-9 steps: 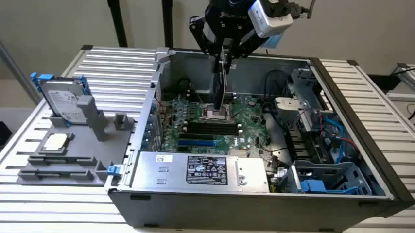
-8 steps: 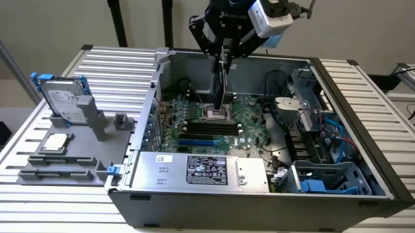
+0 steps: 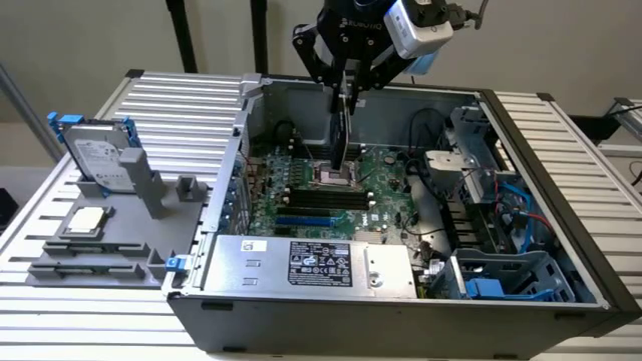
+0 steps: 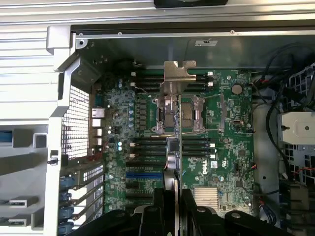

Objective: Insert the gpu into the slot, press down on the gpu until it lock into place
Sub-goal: 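Insert the gpu into the slot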

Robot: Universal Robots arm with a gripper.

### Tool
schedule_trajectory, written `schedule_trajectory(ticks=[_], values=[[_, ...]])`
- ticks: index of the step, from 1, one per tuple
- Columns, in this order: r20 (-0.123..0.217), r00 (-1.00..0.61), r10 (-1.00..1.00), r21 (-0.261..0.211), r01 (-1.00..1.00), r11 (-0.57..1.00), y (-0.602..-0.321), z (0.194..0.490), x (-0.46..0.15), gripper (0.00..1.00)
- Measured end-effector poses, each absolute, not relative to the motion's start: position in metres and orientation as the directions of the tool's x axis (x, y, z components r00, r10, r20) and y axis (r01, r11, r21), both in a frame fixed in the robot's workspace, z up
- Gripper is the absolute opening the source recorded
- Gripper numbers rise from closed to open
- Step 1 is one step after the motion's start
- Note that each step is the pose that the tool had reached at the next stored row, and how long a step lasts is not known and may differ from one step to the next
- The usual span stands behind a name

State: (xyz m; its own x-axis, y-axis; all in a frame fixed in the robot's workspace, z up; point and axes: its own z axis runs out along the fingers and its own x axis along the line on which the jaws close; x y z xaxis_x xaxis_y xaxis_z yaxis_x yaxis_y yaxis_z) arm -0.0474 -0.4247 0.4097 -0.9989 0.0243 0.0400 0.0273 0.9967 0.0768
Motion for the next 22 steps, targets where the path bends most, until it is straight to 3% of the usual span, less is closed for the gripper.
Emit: schedule_trajectory(ticks=[12,22], values=[[0.040,-0.999,0.016,0.077,0.019,0.997,-0.4247,0.4098,-0.0472,0.26],[0.040,-0.988,-0.150,0.079,-0.146,0.986,-0.4247,0.4098,-0.0472,0.26]])
